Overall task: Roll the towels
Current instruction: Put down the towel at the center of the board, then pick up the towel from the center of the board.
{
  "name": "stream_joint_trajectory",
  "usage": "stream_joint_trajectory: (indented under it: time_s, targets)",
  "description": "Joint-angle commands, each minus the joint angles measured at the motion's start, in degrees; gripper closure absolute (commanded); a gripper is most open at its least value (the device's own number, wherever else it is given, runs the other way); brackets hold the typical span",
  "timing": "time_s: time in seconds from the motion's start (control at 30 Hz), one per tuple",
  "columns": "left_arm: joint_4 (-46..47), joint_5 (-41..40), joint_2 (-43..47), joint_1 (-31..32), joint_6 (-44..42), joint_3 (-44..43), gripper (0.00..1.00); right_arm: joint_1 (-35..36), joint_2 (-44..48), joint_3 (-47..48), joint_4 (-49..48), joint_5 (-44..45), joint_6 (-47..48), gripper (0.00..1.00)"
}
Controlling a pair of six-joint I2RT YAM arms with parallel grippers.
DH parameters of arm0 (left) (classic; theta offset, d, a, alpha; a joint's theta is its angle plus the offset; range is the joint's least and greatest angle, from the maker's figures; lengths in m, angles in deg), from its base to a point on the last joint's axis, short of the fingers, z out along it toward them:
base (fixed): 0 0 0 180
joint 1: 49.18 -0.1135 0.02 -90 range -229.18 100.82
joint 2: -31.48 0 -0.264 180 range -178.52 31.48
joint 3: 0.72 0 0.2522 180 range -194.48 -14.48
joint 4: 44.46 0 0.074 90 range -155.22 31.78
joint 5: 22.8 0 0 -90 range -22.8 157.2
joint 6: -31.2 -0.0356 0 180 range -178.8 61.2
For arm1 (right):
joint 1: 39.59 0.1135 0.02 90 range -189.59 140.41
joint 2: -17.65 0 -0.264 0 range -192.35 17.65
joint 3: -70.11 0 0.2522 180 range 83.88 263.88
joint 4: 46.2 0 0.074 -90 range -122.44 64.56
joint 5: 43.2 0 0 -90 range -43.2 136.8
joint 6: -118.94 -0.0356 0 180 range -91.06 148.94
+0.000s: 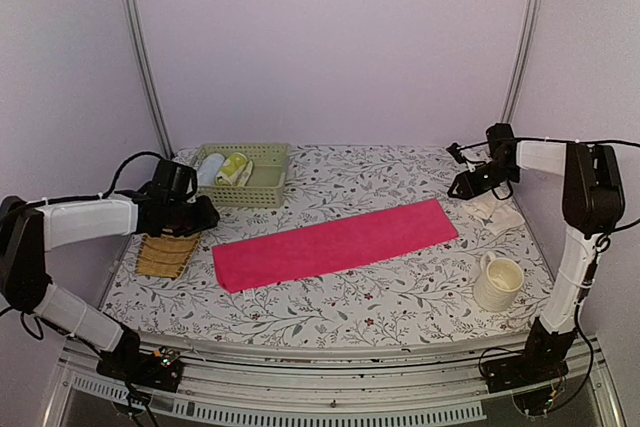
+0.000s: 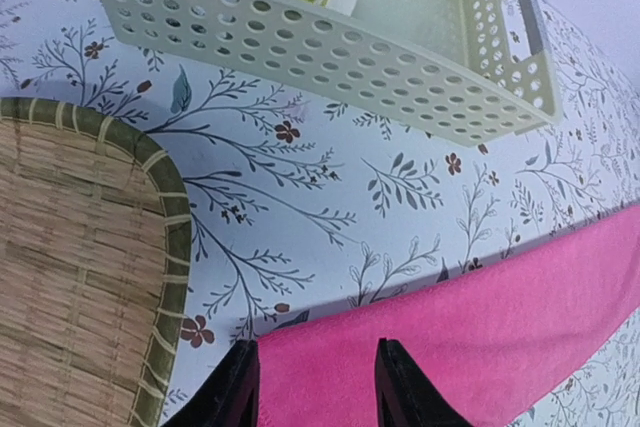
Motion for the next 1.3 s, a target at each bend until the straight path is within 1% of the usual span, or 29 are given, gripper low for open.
stream_joint_trajectory:
  time_s: [0.0,0.03,0.13,0.23,0.3,0.47,0.67,0.93,1.1,1.27]
  targets:
    - [2.08,7.39,4.64,2.83,-1.18,4.00,0.63,1.17,6.62,-6.18,0.19,-0.48,0.12,0.61]
    - [0.76,9.29,4.49,3.88,-1.76,3.75,0.66,1.77,7.67,-7.08,0.72,-0.82,0.61,0.61]
    - [-4.35,11.08,3.22,7.34,-2.93,2.42,0.72,4.03,9.85,-9.17,1.78,-0.76,1.10,0.62]
    - [-6.74,11.48,2.37,9.29,-2.97,2.95,0.78,5.97,9.37,-10.26,1.83,0.63,1.39,0.64]
    - [-6.77,11.26,1.97,9.59,-2.81,3.86,0.80,6.52,8.02,-10.15,1.75,1.39,1.25,0.66]
    - [-7.20,10.87,-1.45,9.70,-2.59,4.73,0.75,7.84,4.24,-8.33,2.91,1.83,0.71,0.67]
    - [-9.17,10.14,-5.34,10.03,-2.47,6.05,0.74,8.89,0.26,-7.00,5.82,3.38,0.71,0.69]
    - [-14.70,7.56,-6.25,10.34,-1.54,7.88,0.71,8.71,-1.46,-9.72,6.68,10.46,2.02,0.68]
    - [-16.06,7.95,-2.99,11.69,0.62,11.19,0.71,7.24,-1.45,-10.23,6.93,11.56,3.31,0.68]
    - [-17.93,9.74,1.29,14.54,3.68,13.02,0.71,6.48,-1.57,-9.66,9.13,12.27,4.60,0.69]
